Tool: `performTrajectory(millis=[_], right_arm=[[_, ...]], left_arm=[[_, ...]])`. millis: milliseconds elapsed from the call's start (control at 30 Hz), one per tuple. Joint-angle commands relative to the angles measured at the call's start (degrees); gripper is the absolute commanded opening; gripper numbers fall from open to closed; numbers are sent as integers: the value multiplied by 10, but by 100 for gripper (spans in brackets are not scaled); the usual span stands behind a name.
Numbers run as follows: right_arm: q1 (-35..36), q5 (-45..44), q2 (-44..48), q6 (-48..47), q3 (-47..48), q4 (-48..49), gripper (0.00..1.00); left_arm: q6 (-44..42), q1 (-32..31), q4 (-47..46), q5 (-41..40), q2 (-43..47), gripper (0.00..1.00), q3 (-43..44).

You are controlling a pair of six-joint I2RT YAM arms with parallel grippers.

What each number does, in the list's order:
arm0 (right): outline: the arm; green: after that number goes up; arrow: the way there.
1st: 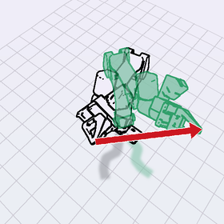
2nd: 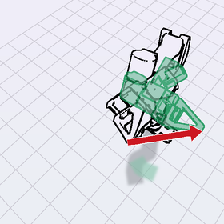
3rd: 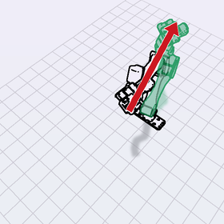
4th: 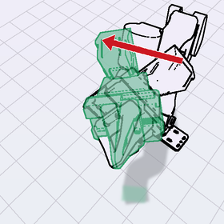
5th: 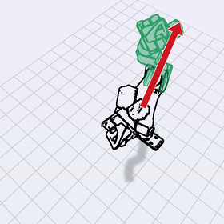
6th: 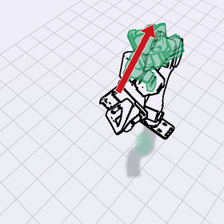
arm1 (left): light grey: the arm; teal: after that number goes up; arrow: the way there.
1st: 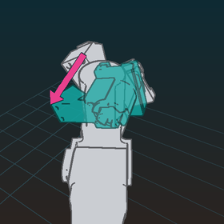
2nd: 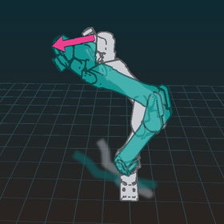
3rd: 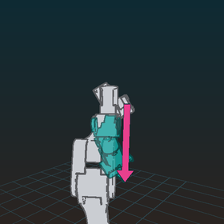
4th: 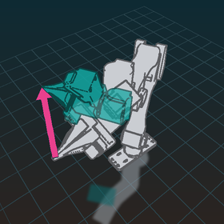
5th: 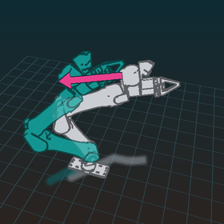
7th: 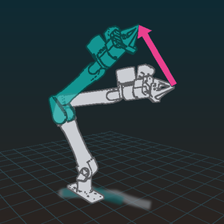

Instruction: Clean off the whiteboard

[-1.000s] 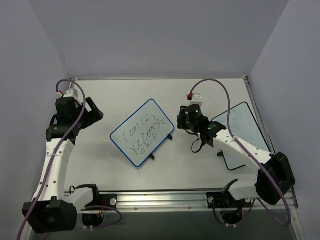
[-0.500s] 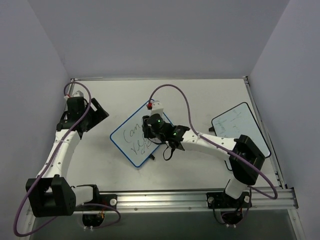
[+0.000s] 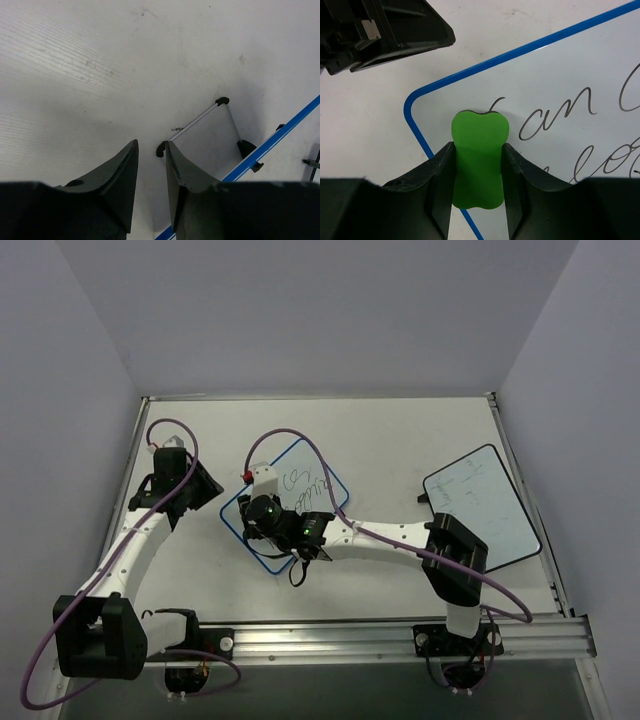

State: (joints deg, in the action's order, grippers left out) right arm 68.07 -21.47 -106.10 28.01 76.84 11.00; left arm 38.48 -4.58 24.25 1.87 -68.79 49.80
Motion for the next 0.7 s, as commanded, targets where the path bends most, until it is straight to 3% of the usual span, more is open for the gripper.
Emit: performTrajectory(millis=[0, 367, 667], right_arm=[[7, -39, -13, -9, 36, 5, 13], [14, -66, -23, -15, 35, 28, 12], [17, -71, -18, -20, -4, 88, 11]], left_arm=[[5, -3, -40, -3, 19, 35, -3], [6, -16, -59, 4, 3, 8, -9], [5, -21, -65, 8, 0, 3, -9]])
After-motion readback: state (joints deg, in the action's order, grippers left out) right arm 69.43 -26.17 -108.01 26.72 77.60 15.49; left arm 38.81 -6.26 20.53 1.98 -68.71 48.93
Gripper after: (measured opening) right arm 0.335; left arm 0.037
